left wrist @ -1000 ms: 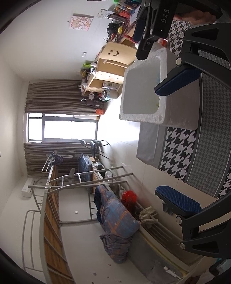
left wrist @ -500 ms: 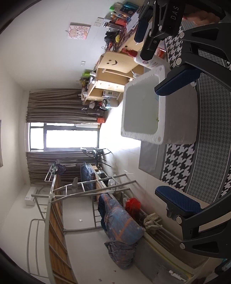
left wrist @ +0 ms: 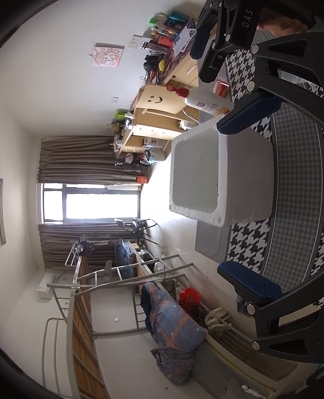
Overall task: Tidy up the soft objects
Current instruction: 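Move both grippers back from the box to the remaining pile, then reach the left gripper toward the white plastic sheet beside the yellow foam sleeve, then close the left gripper on the plastic sheet while the right gripper grasps the yellow foam sleeve, then lift the plastic sheet with the left gripper while the right gripper lifts the foam sleeve, then carry the sheet and the foam sleeve in both grippers over the white foam box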
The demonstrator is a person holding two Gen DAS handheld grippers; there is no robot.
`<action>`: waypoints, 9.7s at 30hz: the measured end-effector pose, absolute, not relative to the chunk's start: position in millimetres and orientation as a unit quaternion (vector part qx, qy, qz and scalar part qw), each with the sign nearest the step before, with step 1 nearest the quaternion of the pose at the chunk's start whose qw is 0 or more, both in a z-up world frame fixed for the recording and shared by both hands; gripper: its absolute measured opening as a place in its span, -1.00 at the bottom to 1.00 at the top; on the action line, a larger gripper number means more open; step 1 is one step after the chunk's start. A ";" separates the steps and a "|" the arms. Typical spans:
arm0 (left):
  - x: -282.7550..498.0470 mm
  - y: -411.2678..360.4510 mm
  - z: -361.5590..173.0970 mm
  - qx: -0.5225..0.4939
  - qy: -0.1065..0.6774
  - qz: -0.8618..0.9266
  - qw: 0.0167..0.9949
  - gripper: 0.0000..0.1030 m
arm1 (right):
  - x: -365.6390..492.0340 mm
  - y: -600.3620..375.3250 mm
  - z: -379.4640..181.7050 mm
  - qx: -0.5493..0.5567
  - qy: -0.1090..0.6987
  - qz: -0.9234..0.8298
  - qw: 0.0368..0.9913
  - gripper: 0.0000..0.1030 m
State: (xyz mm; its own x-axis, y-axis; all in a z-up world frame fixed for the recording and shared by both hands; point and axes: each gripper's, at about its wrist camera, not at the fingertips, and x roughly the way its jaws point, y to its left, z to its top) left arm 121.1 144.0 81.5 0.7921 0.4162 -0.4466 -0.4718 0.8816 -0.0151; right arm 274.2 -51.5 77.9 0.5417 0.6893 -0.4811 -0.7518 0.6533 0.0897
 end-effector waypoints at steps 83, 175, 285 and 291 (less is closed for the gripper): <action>120.4 -27.5 -39.0 -0.011 0.298 -0.045 0.953 0.97 | 194.6 -244.6 -22.4 -0.059 0.267 0.275 0.922 0.64; 135.4 -73.0 -66.6 0.066 0.362 -0.158 0.916 -0.84 | 182.8 -304.5 -42.8 0.011 0.327 0.256 0.910 -0.75; 103.7 -10.9 45.4 0.018 0.221 -0.067 0.973 -0.83 | 195.1 -230.9 50.1 0.007 0.193 0.315 0.929 -0.77; 107.6 -6.7 51.0 0.022 0.214 -0.060 0.975 -0.83 | 195.1 -221.8 55.3 0.001 0.187 0.323 0.928 -0.77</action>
